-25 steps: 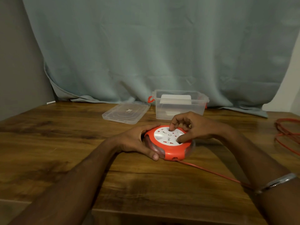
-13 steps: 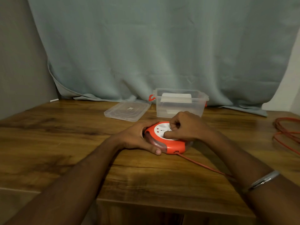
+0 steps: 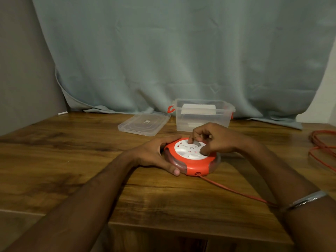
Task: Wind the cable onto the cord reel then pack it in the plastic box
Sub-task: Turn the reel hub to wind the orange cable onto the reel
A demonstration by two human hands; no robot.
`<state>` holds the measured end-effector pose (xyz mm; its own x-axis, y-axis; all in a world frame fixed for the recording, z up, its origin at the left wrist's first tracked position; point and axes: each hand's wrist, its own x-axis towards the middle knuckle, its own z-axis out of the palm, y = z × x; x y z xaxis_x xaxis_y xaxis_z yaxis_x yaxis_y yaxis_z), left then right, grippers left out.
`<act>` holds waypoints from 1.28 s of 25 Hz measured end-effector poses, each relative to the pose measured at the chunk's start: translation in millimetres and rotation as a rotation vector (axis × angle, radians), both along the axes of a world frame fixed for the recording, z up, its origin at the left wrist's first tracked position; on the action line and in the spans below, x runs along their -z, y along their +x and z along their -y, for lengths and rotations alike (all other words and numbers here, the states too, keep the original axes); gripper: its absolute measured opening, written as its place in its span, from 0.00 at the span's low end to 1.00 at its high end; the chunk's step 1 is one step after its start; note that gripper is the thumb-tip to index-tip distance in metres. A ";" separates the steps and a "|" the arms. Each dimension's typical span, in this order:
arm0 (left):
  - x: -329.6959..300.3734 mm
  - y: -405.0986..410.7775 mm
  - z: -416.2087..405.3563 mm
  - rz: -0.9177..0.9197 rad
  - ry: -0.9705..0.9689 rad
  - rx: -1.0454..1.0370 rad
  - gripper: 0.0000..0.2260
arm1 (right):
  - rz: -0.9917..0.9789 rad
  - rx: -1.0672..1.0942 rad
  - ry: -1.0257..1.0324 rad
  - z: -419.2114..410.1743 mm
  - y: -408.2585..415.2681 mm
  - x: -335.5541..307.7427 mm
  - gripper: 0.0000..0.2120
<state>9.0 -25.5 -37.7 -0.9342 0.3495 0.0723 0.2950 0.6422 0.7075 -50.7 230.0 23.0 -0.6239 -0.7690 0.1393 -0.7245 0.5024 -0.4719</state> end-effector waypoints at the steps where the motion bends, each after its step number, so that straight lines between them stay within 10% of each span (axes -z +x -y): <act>1: -0.7 0.5 -0.3 0.016 -0.003 0.007 0.59 | 0.015 -0.004 0.040 -2.3 -2.7 0.2 0.14; 25: 4.9 -6.1 1.8 -0.021 -0.007 -0.052 0.59 | -0.297 0.188 -0.012 20.9 4.8 14.6 0.26; 28: 5.6 -6.1 2.5 0.000 -0.001 -0.050 0.59 | -0.185 0.072 -0.091 12.6 2.5 8.0 0.09; 32: 3.5 -5.5 2.2 0.022 -0.024 -0.040 0.60 | 0.009 0.022 -0.034 -0.6 -5.3 2.4 0.24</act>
<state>3.6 -27.6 -41.2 -0.9485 0.3136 0.0439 0.2537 0.6697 0.6980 -56.0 230.6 20.6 -0.6423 -0.7498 0.1591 -0.7088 0.5020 -0.4957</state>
